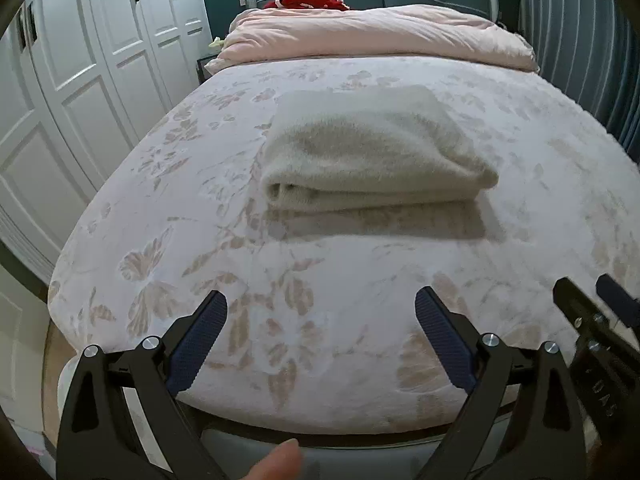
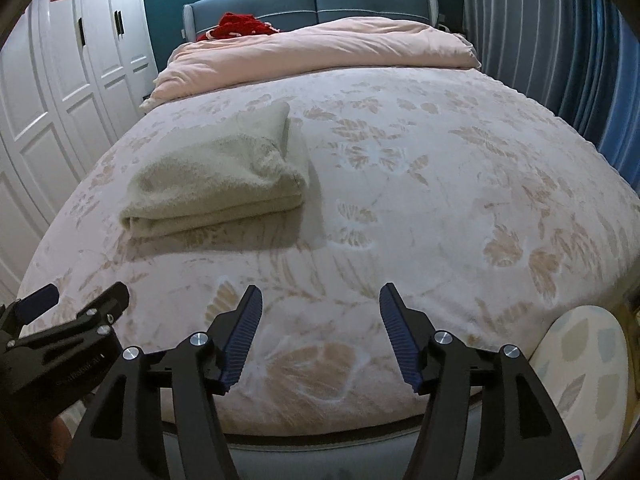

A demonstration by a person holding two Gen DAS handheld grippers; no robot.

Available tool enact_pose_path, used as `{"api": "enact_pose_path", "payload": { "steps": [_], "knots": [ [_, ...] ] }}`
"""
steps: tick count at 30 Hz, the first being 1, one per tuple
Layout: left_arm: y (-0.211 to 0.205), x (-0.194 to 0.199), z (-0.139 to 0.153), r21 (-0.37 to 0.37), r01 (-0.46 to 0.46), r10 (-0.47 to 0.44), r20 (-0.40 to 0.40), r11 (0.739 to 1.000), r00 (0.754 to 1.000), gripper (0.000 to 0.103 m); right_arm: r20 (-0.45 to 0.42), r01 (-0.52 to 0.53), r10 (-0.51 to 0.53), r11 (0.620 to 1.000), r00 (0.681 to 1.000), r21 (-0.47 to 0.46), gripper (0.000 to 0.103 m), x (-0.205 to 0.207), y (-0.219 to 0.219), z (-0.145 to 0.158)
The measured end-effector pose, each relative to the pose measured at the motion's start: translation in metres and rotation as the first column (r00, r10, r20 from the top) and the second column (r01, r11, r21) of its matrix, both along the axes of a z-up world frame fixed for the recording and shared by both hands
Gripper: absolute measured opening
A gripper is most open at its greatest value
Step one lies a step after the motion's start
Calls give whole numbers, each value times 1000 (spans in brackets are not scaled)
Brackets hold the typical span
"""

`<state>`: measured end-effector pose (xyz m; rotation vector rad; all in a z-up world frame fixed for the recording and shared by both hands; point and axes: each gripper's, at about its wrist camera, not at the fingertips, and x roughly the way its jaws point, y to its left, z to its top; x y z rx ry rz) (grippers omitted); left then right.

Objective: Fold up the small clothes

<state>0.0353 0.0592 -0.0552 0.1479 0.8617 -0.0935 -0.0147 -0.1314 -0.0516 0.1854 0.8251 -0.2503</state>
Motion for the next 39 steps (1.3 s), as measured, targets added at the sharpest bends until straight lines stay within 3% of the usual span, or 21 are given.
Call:
{"api": "enact_pose_path", "payload": {
  "steps": [10,39],
  "knots": [
    [-3,-1,-15,15,-6,6,-13,1000,1000,93,-31,-30,30,1000,999,1,61,5,12,-10],
    [-1,5,-11,-2,-36,36,-17,999,999,92,-42,-30,31,999,999,16,61,9,14,-12]
  ]
}}
